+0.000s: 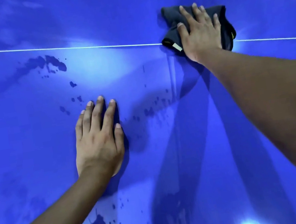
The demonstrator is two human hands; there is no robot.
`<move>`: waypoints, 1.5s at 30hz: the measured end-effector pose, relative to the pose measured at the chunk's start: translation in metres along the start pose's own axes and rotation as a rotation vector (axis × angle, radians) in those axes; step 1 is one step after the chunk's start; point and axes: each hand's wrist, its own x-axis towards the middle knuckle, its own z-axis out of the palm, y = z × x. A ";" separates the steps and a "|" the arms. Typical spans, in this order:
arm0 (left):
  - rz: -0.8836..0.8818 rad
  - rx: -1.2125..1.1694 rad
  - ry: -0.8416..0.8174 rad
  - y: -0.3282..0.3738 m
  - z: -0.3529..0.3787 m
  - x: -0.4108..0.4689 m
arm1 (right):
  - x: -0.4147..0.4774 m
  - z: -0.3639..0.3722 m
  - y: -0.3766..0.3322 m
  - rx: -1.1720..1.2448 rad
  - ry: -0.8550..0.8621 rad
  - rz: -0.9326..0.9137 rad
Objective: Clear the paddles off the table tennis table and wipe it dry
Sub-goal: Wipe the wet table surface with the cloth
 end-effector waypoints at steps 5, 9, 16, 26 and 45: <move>-0.004 -0.004 0.001 0.000 0.001 0.000 | -0.005 -0.001 -0.003 -0.022 -0.002 -0.022; 0.002 -0.037 0.001 0.001 0.001 0.002 | -0.047 0.006 -0.026 -0.021 -0.011 -0.176; 0.016 -0.034 -0.007 0.000 -0.004 -0.002 | -0.173 0.018 -0.057 0.006 -0.028 -0.316; 0.018 -0.047 -0.045 -0.003 -0.027 -0.185 | -0.380 0.029 -0.060 0.051 -0.020 -0.397; -0.053 -0.068 -0.071 0.001 -0.044 -0.524 | -0.723 0.041 -0.067 0.078 -0.008 -0.396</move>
